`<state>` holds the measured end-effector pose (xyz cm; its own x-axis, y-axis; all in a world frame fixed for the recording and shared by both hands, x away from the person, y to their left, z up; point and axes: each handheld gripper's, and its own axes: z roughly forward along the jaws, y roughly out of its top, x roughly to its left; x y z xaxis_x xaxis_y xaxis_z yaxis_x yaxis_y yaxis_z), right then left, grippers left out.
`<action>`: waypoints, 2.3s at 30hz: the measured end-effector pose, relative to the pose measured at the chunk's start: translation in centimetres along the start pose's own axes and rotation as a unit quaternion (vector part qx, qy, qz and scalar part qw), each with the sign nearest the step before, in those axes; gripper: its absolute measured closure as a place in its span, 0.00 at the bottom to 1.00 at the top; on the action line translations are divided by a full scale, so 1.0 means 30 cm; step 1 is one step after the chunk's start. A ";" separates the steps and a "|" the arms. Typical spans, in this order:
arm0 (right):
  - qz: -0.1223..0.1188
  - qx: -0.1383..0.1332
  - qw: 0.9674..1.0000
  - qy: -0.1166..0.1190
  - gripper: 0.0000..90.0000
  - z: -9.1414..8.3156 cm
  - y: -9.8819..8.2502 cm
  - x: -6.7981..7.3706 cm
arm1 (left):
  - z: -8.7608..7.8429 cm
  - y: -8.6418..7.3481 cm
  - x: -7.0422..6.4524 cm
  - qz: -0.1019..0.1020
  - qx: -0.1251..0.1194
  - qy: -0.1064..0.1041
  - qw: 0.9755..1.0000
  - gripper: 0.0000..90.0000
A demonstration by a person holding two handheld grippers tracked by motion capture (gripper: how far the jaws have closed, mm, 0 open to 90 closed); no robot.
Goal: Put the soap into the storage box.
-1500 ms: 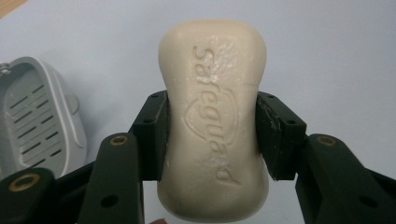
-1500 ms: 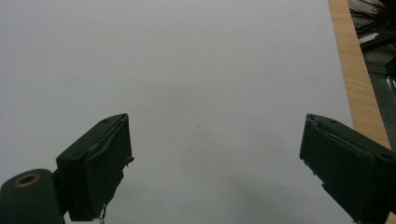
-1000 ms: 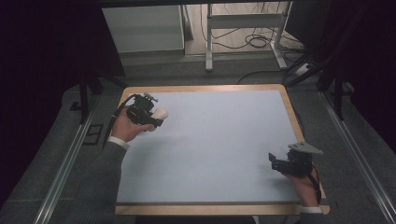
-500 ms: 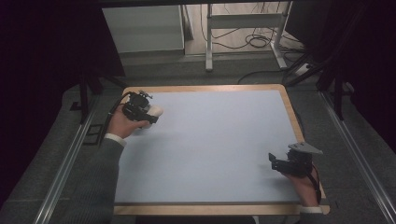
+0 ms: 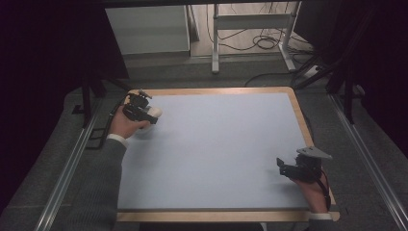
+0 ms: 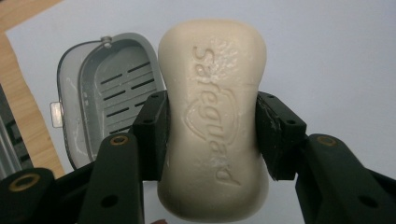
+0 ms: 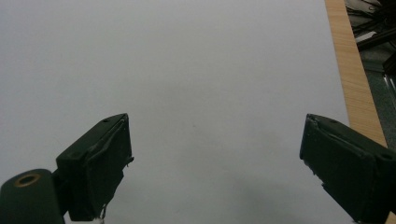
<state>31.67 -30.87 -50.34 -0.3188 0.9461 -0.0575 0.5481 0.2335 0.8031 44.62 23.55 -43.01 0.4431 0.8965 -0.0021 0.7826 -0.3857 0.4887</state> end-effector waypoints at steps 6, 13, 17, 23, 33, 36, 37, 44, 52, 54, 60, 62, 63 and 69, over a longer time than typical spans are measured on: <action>-0.001 -0.001 1.000 0.001 0.10 -0.001 0.001 0.002 | 0.039 0.006 0.048 -0.017 0.011 0.010 1.000 0.55; 0.000 0.001 1.000 -0.001 0.10 -0.001 -0.001 -0.004 | 0.079 0.009 0.091 -0.041 0.015 0.016 0.999 0.55; 0.000 0.001 1.000 -0.001 0.10 -0.001 0.000 -0.003 | 0.099 0.008 0.113 -0.053 0.023 0.022 0.998 0.55; 0.000 0.001 1.000 -0.001 0.10 -0.001 -0.001 -0.005 | 0.120 -0.003 0.136 -0.066 0.030 0.028 0.997 0.55; -0.001 0.002 1.000 -0.001 0.10 0.003 -0.002 -0.003 | 0.120 -0.013 0.128 -0.067 0.005 0.030 0.997 0.45; 0.000 0.004 1.000 -0.002 0.10 0.004 -0.003 -0.002 | 0.085 -0.012 0.106 -0.059 -0.013 0.026 0.998 0.39; -0.001 0.004 1.000 -0.001 0.10 0.004 -0.003 -0.002 | 0.074 -0.013 0.097 -0.055 -0.016 0.029 0.998 0.38; 0.000 0.002 1.000 -0.002 0.10 0.002 -0.002 0.000 | 0.020 -0.050 0.003 -0.024 -0.069 0.000 0.997 0.34; -0.003 -0.003 1.000 0.001 0.10 -0.012 0.005 0.005 | 0.022 -0.151 -0.104 0.026 -0.089 -0.035 0.995 0.32; -0.003 -0.004 1.000 0.001 0.10 -0.013 0.006 0.006 | 0.028 -0.182 -0.122 0.028 -0.092 -0.043 0.994 0.32; -0.008 -0.003 1.000 0.001 0.10 -0.012 0.005 0.011 | 0.041 -0.292 -0.170 0.028 -0.104 -0.069 0.992 0.30; -0.008 -0.003 1.000 0.001 0.10 -0.011 0.005 0.011 | 0.039 -0.331 -0.187 0.025 -0.111 -0.080 0.990 0.30; -0.008 -0.003 1.000 0.000 0.10 -0.011 0.005 0.012 | 0.036 -0.351 -0.196 0.021 -0.117 -0.082 0.990 0.30; -0.011 -0.002 1.000 0.001 0.10 -0.010 0.006 0.022 | 0.030 -0.447 -0.233 0.011 -0.129 -0.090 0.987 0.30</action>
<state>31.32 -30.26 -50.06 -0.3325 0.9402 -0.0741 0.5373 0.2534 0.8044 31.42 22.27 -50.34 0.5476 0.8262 -0.1324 0.6441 -0.3152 0.6969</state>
